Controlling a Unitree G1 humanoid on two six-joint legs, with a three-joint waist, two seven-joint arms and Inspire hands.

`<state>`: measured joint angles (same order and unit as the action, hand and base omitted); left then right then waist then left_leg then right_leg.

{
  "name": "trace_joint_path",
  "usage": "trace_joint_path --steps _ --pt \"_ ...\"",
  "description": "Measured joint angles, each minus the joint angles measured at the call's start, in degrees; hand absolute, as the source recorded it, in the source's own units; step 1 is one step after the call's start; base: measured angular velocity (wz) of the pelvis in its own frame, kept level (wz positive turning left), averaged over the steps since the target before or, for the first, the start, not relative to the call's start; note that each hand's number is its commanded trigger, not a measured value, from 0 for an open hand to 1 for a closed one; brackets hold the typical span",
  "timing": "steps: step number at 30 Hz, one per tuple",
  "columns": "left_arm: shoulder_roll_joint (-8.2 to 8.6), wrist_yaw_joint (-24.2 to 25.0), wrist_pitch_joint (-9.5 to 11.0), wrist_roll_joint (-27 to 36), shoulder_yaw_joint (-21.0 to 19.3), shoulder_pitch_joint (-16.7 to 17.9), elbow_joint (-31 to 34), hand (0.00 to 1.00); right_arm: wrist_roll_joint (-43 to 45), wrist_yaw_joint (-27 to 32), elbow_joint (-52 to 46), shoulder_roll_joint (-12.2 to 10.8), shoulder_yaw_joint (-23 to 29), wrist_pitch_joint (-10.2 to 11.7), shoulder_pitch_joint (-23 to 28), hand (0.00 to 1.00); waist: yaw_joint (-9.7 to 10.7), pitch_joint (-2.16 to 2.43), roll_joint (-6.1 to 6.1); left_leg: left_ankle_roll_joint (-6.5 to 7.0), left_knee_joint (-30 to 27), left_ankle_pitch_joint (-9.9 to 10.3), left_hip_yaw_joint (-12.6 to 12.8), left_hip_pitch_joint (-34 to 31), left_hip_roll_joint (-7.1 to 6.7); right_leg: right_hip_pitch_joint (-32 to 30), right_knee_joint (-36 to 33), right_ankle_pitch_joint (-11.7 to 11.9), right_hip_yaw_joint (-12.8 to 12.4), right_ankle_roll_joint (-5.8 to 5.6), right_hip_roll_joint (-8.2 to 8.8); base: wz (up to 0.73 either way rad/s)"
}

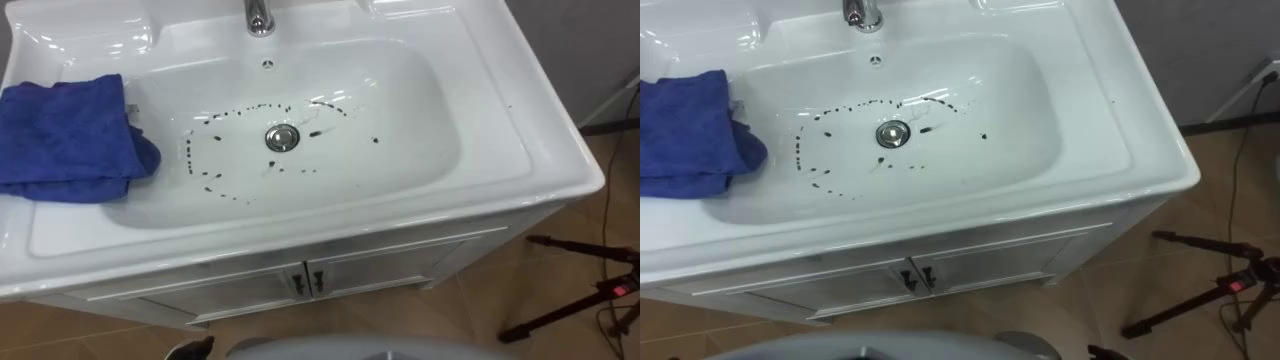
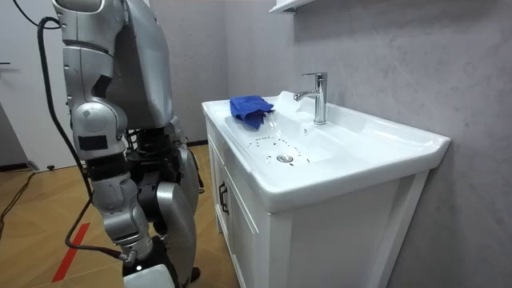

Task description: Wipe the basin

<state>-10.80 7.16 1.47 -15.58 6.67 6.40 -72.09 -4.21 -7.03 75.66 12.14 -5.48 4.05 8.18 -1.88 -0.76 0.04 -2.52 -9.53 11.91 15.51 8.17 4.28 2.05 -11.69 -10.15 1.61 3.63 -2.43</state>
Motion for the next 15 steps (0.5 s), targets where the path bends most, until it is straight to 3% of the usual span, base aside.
trace_joint_path --steps 6,15 --pt "0.00 0.0 0.3 0.2 -2.1 0.7 0.0 0.00 0.0 -0.1 0.0 -0.1 0.0 0.0 0.0 0.00 0.0 0.12 -0.32 0.00 0.0 0.0 0.0 0.0 -0.01 0.0 0.0 0.0 0.1 0.00 0.03 0.00" --pt "-0.05 0.0 0.3 0.3 -2.1 0.7 0.0 0.00 -0.5 -0.8 0.1 0.1 0.0 0.0 0.0 0.00 0.0 0.09 -0.45 0.00 0.0 0.0 -0.1 0.0 0.00 0.0 0.0 0.0 0.2 0.00 0.07 0.00"
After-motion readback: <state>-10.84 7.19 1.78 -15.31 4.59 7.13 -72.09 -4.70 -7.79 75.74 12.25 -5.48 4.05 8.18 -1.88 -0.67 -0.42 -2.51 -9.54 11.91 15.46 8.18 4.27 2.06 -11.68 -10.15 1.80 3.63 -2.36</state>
